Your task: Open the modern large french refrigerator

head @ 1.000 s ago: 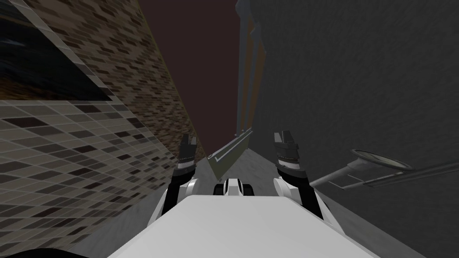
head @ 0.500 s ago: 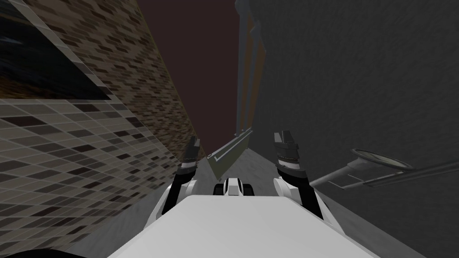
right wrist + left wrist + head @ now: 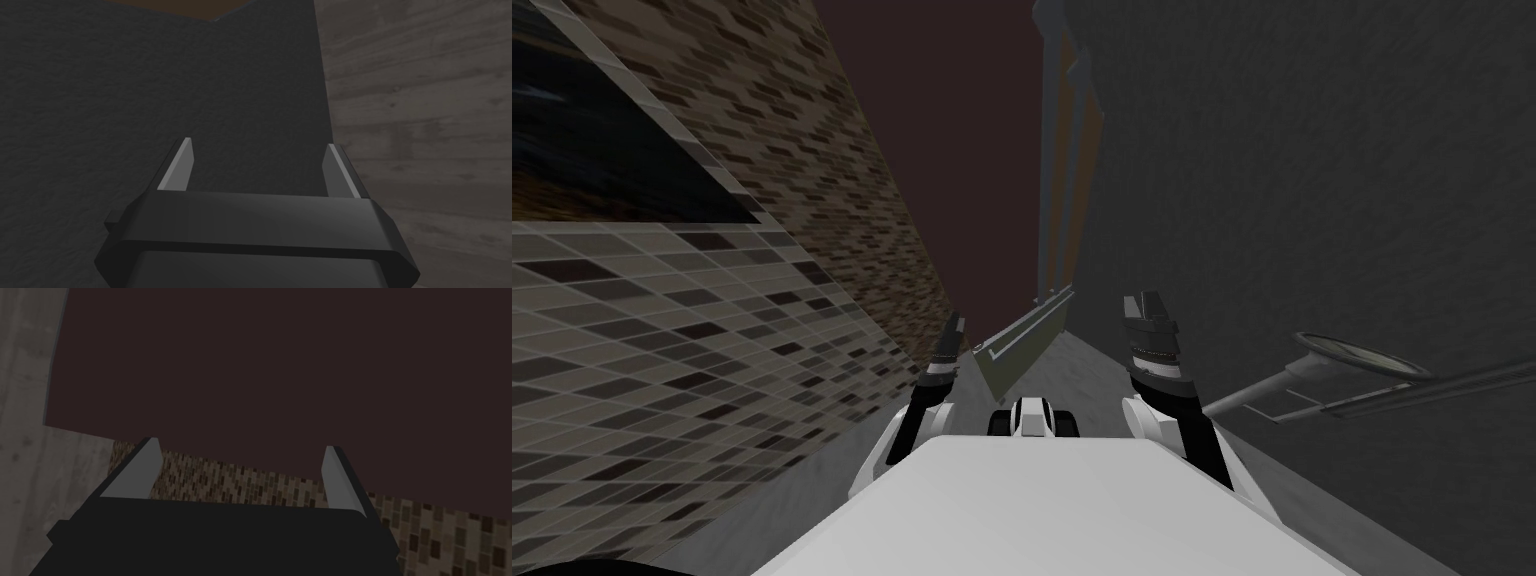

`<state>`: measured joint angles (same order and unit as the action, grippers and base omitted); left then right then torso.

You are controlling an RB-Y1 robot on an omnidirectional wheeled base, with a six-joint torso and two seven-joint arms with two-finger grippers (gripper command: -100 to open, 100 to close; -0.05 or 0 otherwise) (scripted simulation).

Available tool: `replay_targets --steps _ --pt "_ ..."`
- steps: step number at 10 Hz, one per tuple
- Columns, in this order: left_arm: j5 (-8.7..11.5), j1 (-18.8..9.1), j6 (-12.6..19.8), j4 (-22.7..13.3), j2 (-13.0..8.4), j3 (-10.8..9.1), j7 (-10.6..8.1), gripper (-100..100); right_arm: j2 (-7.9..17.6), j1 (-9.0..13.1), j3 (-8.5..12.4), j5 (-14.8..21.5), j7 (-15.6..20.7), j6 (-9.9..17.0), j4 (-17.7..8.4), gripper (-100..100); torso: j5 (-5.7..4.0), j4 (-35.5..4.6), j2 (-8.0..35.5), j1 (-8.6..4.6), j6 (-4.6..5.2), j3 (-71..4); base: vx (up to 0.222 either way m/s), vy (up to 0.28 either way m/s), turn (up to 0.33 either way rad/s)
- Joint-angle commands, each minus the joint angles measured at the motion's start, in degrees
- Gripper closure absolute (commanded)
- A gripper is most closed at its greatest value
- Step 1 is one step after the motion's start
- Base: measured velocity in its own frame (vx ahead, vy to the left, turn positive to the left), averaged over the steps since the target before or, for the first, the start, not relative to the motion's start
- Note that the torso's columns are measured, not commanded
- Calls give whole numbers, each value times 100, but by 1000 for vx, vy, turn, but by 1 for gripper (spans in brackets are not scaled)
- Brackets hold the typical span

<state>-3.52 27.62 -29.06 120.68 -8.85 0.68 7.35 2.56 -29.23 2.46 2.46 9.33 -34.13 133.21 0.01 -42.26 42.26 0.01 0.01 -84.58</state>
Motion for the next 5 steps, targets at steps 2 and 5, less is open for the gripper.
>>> replay_targets --steps 2,5 --pt "1 -104 22 -483 -113 -27 -15 -100 0 0 0 0 0 0 0 0 9 12 -21 16 -2 -12 -6 -21 0" --pt "-10 -235 25 -1021 -181 -39 -13 -100 0 0 0 0 0 0 0 0 19 26 -48 33 2 -27 -6 -19 3"
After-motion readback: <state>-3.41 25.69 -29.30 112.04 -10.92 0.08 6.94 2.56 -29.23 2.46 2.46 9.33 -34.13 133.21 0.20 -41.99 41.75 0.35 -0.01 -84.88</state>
